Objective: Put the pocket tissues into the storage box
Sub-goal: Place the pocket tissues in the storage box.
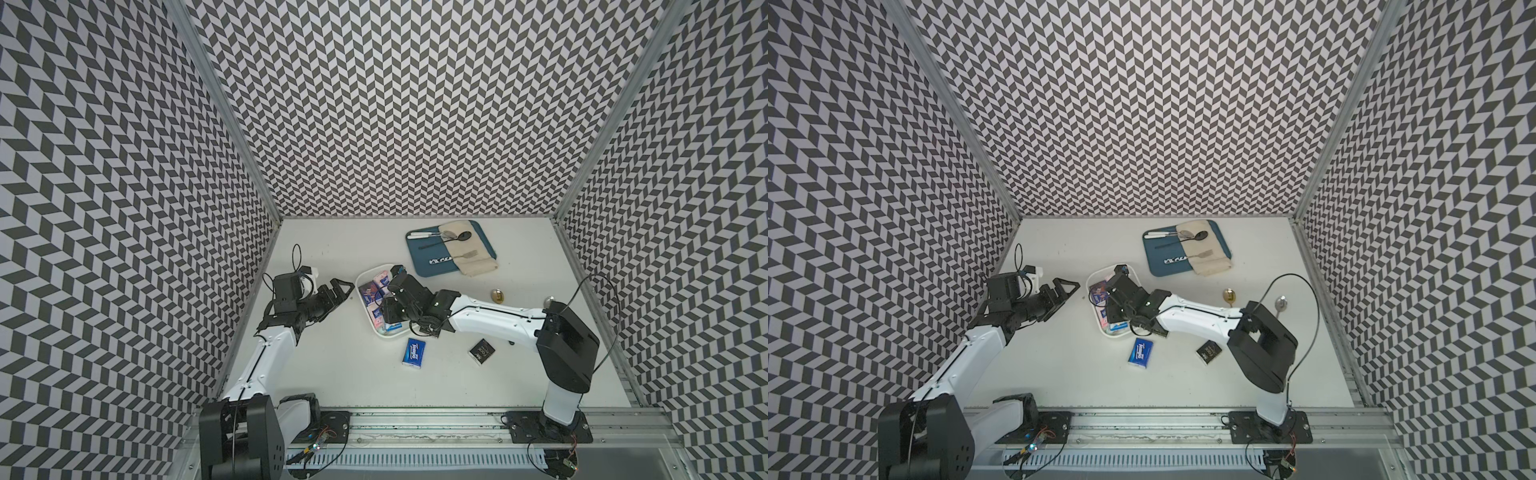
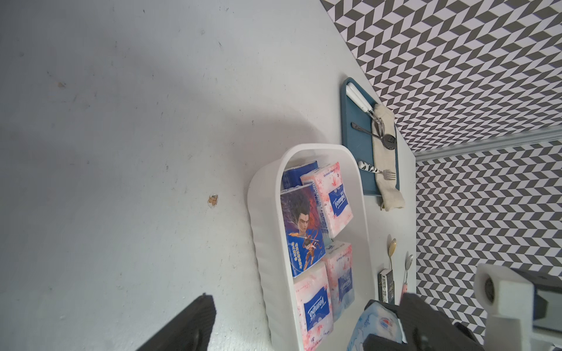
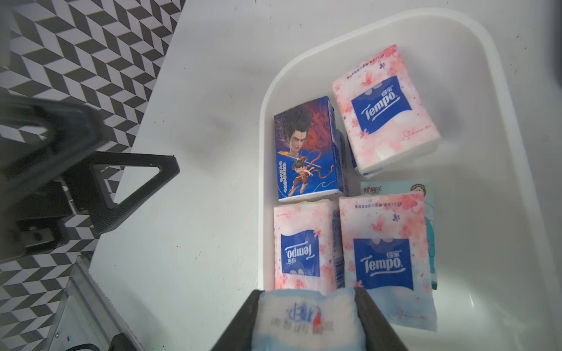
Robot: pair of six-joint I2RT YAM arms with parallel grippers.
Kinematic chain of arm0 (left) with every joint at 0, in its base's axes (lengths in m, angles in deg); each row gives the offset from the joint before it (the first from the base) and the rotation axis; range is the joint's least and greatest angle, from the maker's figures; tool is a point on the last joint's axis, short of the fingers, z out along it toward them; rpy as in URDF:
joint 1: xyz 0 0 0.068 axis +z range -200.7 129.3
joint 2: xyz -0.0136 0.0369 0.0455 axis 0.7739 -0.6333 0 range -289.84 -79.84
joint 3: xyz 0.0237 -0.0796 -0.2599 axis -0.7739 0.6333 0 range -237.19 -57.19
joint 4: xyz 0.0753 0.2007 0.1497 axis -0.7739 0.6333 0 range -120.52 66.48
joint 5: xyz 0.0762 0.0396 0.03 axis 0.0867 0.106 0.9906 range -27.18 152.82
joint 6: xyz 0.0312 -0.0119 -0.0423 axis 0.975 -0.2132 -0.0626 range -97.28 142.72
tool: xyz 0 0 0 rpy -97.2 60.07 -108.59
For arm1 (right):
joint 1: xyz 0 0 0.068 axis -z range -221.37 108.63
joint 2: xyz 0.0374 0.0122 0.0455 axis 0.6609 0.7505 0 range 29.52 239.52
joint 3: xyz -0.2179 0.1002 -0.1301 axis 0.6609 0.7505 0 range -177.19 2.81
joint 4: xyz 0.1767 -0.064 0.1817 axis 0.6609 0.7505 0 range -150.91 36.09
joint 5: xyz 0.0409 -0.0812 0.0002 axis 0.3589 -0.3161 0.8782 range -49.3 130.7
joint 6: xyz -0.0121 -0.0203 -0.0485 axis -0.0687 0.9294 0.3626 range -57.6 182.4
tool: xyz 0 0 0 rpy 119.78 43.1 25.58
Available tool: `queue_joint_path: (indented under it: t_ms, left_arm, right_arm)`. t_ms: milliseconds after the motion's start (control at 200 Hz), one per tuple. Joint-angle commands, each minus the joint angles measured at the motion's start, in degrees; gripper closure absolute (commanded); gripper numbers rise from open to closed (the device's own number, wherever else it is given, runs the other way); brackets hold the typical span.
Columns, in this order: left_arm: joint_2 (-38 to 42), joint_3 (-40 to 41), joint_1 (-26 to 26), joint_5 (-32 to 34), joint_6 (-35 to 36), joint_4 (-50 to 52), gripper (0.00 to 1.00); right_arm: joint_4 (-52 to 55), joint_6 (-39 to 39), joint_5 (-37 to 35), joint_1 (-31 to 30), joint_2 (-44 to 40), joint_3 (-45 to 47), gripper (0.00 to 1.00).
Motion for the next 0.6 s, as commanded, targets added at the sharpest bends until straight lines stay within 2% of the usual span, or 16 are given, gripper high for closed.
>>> queue_joint_path:
  t_ms: [0, 165, 376, 596]
  left_arm:
    - [-0.04, -0.57, 0.46, -0.22, 0.32, -0.69, 0.00]
    - [0.15, -0.40, 0.81, -0.64, 0.51, -0.62, 0.00]
    - [0.14, -0.48, 1.20, -0.78, 0.63, -0.62, 0.00]
    - [0.13, -0.62, 1.39, -0.94, 0.61, -0.53, 0.00]
  right_arm:
    - [0.96, 0.82, -0.10, -0.19, 2.34, -3.16, 0.53]
    - [4.33, 1.69, 1.04, -0.22, 5.07, -6.32, 0.48]
    - [6.01, 2.79, 0.93, -0.18, 2.61, -6.28, 0.28]
    - [7.00, 8.42, 3.22, -0.19, -3.71, -5.27, 0.25]
